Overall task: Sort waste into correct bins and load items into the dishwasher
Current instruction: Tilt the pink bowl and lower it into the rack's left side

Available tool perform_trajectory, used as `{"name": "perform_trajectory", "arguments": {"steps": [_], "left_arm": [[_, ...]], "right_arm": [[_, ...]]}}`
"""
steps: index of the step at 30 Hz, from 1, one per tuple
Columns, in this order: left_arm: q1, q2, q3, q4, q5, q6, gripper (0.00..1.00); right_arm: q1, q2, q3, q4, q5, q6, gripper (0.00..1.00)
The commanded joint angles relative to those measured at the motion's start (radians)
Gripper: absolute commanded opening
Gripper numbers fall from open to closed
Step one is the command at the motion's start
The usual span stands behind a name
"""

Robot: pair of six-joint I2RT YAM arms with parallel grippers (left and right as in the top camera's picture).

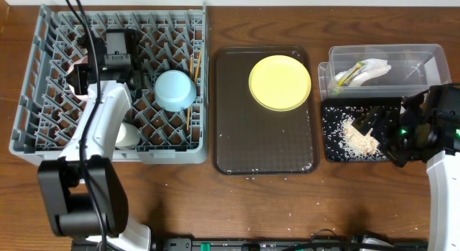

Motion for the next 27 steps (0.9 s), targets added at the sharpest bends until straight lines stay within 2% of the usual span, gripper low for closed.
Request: {"name": "perform_trajectory", "arguments": {"steps": [1, 11, 27], "left_arm": [[0.002, 0.034, 0.003, 0.034, -0.024, 0.062, 0.07], [0.001, 0.058, -0.007, 0.065, 0.057, 0.088, 0.08], [0.001, 0.074, -0.021, 0.135, 0.085, 0.093, 0.08]], "right_arm": [[0.009, -0.004, 0.005, 0.002, 0.0, -0.017, 0.9], [0.009, -0.004, 0.005, 0.002, 0.0, -0.016, 0.9], [0.009, -0.004, 0.005, 0.001, 0.0, -0.017, 0.9]]}}
